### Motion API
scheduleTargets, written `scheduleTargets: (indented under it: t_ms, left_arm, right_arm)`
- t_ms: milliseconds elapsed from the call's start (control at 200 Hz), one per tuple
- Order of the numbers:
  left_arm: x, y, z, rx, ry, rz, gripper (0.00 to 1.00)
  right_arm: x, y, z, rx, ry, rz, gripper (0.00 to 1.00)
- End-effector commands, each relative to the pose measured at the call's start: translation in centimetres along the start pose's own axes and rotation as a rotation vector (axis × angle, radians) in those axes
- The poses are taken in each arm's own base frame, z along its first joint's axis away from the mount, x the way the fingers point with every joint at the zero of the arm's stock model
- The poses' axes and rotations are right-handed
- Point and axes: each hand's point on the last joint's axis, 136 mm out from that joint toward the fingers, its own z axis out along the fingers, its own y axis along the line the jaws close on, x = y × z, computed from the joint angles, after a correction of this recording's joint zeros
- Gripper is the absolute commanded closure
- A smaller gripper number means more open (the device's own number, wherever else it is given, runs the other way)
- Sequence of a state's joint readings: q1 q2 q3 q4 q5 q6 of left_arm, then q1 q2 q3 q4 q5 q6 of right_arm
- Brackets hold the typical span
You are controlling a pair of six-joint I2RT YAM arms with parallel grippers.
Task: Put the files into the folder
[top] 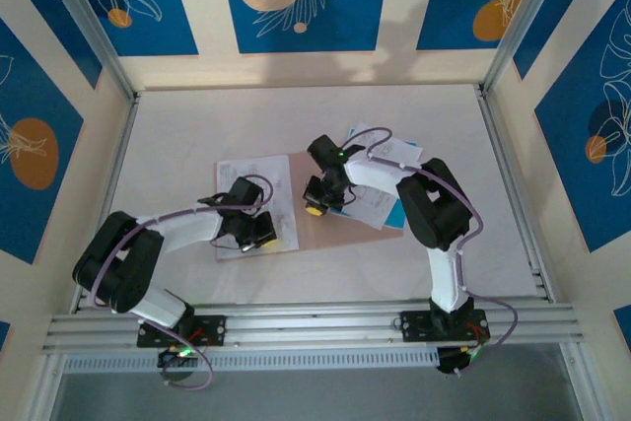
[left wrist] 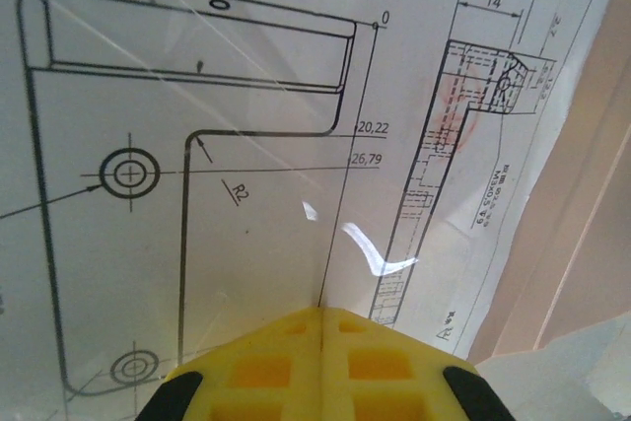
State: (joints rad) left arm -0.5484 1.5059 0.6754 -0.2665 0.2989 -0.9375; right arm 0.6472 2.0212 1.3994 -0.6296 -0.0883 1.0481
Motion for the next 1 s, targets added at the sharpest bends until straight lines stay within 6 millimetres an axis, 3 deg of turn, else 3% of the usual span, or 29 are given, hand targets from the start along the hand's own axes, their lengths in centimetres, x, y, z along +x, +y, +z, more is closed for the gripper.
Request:
scheduleTargets:
  t_ms: [0,290,705,815,995]
  left_arm:
    - [1.8,2.1,0.3,-0.068,0.042,-0.035,1.00]
    - [2.4,3.4,0.4,-0.092,0.040,-0.084,1.00]
    - [2.8,5.0,0.0,-0.138,0.024,-0.126,1.00]
    - [2.7,5.0,-0.2,-0.141,0.019,-0.127,1.00]
    - [2.7,5.1,-0.3,-0.143,0.019,-0.129,1.00]
  right_arm:
    - [-0.2,-4.0,1.4,0.191,-0.004,0.037,0.95]
    - [-0.6,-7.2,2.1,0.376,-0.007,0.052,0.95]
    - [-0.3,-10.3,3.4,0.484,0.040,0.070,0.96]
    - [-0.7,-9.7,2.7,0.463,0.025,0.066,0.96]
    - [-1.8,-5.9,-0.1,0.379,-0.063,-0.018,0.96]
